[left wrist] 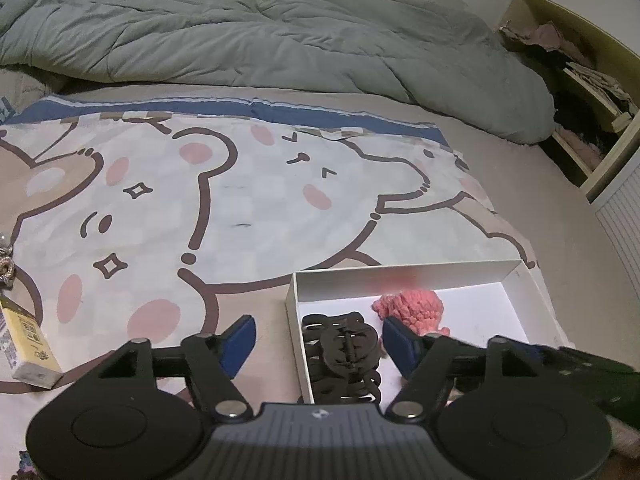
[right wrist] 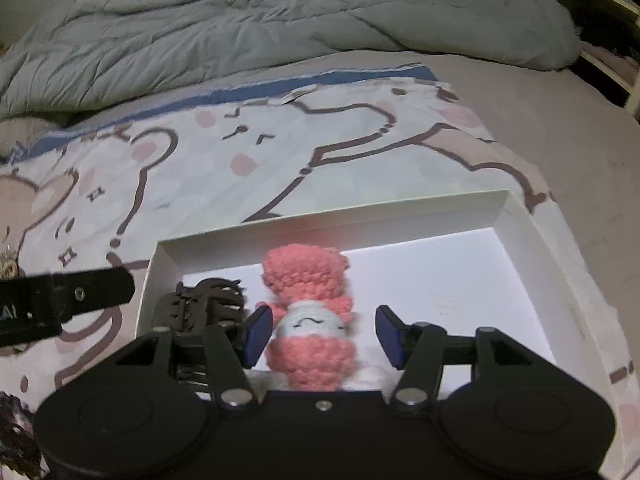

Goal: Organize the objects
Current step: 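Lower the doll and claw clip into the white box and open both grippers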

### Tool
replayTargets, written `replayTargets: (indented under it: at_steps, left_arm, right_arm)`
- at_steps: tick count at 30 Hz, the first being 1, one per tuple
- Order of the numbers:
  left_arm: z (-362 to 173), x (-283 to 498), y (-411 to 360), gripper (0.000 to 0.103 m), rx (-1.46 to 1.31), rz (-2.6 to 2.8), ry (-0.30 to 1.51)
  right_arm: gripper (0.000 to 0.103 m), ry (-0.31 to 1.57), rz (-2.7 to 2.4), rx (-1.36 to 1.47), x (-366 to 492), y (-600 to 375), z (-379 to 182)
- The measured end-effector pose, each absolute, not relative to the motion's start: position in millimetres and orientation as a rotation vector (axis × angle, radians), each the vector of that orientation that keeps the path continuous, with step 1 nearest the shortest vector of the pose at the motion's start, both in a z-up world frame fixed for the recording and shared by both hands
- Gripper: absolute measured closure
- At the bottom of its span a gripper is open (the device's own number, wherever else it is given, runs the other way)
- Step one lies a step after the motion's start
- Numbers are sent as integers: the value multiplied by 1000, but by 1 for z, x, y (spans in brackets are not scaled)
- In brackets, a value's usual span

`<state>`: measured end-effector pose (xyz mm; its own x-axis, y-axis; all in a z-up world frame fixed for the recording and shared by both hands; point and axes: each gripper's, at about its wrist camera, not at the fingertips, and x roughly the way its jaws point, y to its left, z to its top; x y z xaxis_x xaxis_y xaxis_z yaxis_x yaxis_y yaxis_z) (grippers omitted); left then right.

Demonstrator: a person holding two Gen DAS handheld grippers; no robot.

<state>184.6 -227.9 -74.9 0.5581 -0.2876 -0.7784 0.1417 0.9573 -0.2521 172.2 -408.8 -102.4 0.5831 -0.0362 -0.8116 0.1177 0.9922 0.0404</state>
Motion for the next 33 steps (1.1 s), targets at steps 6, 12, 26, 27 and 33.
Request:
replayTargets:
  at_steps: [6,12,26,27,33]
  left_arm:
    - [-67,175,-229,26,-123,-258,937]
    - [-56,163,-223,14,-72,-247,908]
    - [-34,134,-200,0,-11,-203,850]
    - [-33,132,-198,0,-11,-206,847]
    - [-28,122,-188,0,4,-218,839]
  right_arm:
    - [43,896,-98,149,155,-425,-81]
    - [35,853,-93,138,135,-429,-62]
    - [1,792,-143,75,96,-424,-37]
    - [1,789,-138,79,94,-424,-35]
    - [1,765,-132,76,82,-414,-25]
